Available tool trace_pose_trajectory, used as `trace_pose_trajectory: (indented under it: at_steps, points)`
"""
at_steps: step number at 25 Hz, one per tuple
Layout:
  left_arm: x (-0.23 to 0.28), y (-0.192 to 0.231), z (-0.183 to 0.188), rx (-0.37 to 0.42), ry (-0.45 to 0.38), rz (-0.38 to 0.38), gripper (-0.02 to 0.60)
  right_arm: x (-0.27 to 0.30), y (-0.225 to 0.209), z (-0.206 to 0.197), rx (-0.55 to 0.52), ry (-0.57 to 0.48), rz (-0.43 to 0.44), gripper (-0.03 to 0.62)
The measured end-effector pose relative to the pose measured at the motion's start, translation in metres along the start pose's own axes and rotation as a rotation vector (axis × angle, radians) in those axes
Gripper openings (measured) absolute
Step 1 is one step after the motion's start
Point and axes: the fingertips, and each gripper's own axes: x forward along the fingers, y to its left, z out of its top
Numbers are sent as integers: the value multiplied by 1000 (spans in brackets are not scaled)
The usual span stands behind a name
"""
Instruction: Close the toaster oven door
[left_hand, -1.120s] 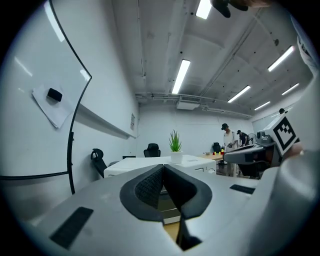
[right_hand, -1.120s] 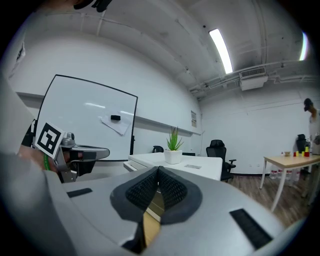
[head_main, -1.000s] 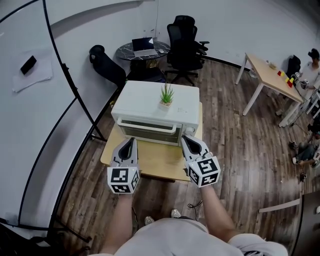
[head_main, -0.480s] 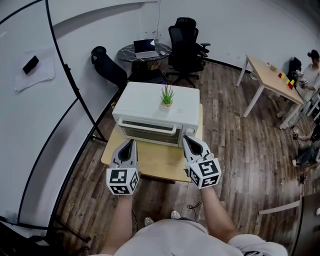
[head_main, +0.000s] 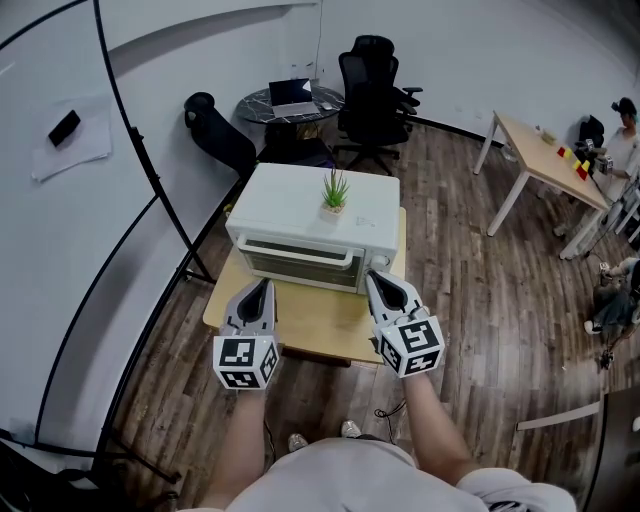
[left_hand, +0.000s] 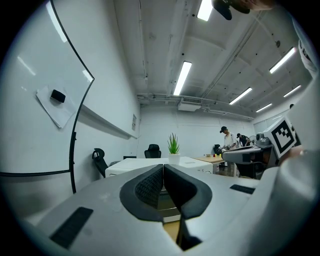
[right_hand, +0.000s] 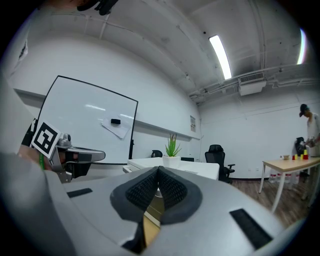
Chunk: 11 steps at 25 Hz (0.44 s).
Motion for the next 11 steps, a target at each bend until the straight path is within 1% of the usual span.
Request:
trace_pose_trajectory:
  at_steps: [11]
  points:
    - [2, -1, 5, 4, -15, -8, 12, 0, 0, 1, -2, -3, 3, 0]
